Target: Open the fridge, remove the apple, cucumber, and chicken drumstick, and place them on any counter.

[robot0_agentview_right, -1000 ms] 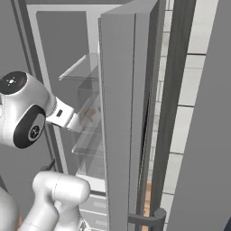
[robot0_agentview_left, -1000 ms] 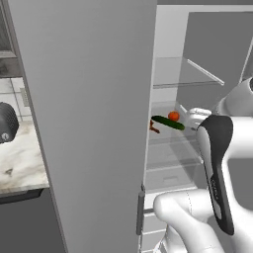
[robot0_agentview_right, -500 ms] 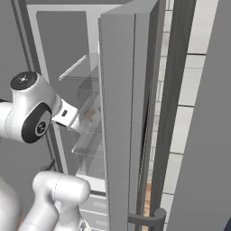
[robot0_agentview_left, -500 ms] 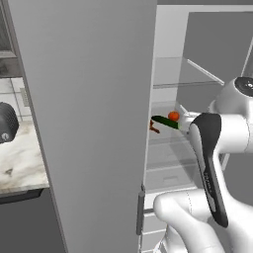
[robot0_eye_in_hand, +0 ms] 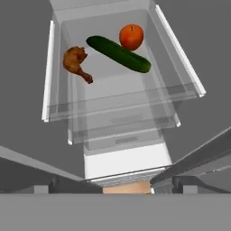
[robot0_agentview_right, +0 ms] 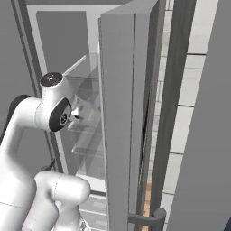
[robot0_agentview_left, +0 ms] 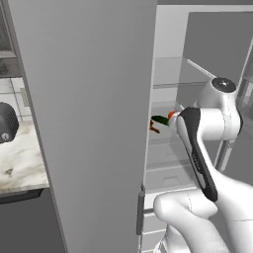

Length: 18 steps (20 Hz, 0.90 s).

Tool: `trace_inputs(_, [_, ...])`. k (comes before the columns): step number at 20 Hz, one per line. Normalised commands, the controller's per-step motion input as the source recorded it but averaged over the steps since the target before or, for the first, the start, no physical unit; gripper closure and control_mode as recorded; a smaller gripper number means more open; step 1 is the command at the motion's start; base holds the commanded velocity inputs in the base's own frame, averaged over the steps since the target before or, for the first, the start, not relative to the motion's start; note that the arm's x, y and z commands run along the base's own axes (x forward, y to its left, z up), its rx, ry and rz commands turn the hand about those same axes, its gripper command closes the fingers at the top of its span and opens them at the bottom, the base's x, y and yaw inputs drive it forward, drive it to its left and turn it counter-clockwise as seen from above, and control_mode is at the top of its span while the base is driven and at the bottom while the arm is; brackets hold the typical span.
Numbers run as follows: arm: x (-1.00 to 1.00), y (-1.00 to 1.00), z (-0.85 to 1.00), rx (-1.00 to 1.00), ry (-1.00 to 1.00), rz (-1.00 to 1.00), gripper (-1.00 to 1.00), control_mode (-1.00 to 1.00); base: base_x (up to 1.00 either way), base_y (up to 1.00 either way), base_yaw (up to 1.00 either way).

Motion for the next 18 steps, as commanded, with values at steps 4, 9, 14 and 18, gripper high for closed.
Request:
trace_inputs(4, [0.35, 0.00, -0.49, -0.04, -0.09, 0.16, -1.00, -1.00, 0.00, 0.00, 0.00])
trace_inputs(9, [0.30, -0.04, -0.41, -0.02, -0.08, 0.15, -1.00, -1.00, 0.00, 0.00, 0.00])
trace_inputs(14, [0.58, -0.14, -0.09, -0.03, 0.00, 0.01, -1.00, -1.00, 0.00, 0.00, 0.00])
trace_inputs(18, [0.68, -0.15, -0.26, -0.11, 0.00, 0.00, -1.00, -1.00, 0.00, 0.00, 0.00])
